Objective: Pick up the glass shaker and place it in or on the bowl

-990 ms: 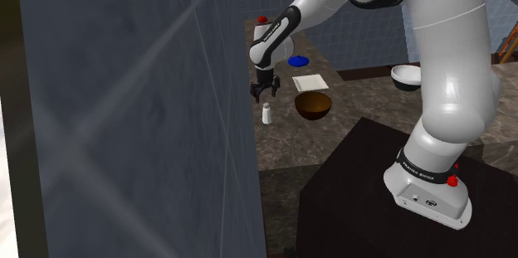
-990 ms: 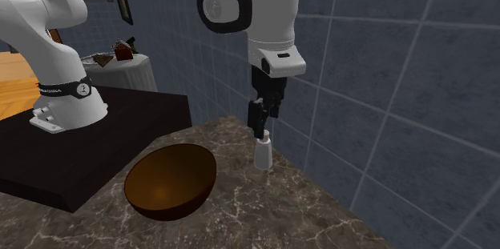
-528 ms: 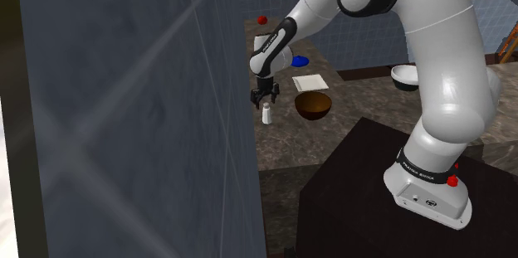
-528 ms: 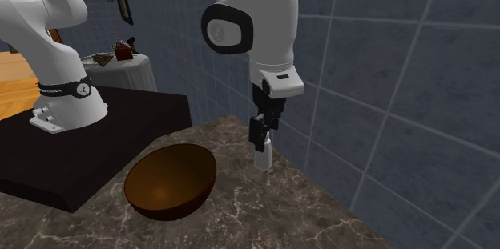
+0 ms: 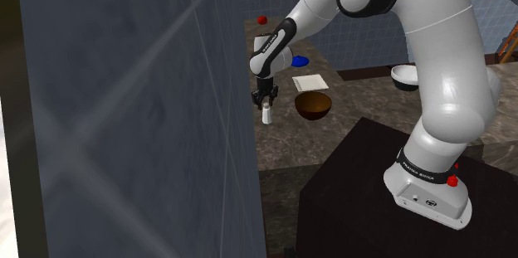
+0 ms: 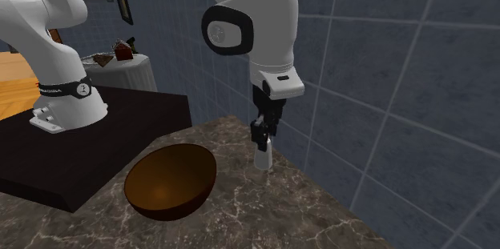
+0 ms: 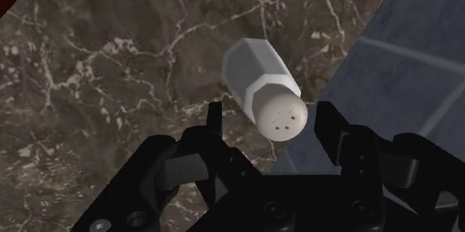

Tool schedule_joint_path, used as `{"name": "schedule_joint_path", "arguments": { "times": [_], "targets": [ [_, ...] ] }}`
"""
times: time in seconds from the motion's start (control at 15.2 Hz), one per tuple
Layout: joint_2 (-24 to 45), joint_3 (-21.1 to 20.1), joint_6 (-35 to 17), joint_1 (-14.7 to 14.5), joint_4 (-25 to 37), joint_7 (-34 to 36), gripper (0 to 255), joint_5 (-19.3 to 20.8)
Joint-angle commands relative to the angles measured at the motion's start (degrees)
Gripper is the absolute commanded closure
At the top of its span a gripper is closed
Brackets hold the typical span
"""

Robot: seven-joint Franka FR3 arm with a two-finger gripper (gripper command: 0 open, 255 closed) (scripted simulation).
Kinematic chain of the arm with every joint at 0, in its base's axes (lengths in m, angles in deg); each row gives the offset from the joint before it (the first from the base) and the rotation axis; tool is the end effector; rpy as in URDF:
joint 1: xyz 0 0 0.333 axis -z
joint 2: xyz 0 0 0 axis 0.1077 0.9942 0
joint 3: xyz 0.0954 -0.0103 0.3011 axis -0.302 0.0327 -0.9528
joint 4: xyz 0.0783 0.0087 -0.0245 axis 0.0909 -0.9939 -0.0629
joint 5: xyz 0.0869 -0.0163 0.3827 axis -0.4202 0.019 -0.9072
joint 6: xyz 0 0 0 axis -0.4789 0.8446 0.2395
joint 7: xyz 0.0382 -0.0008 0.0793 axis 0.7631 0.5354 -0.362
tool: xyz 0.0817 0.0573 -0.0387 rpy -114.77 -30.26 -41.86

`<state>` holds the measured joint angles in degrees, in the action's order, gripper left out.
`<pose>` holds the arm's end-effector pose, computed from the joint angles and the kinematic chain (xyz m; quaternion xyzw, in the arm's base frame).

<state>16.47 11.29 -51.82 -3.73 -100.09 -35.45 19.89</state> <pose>0.6354 -0.0202 0.1906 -0.9922 0.1190 0.0083 0.0369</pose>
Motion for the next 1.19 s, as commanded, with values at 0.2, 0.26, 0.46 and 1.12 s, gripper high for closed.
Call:
{"name": "schedule_joint_path", "arguments": {
  "times": [0.2, 0.26, 0.46, 1.12],
  "targets": [
    [0.0, 0.0, 0.0, 0.0, 0.0, 0.0, 255, 0.0],
    [0.0, 0.0, 0.0, 0.0, 0.0, 0.0, 255, 0.0],
    [0.0, 0.0, 0.0, 0.0, 0.0, 0.0, 255, 0.0],
    [-5.1, 0.2, 4.8, -0.1, -0.2, 0.5, 255, 0.3]
  ]
}}
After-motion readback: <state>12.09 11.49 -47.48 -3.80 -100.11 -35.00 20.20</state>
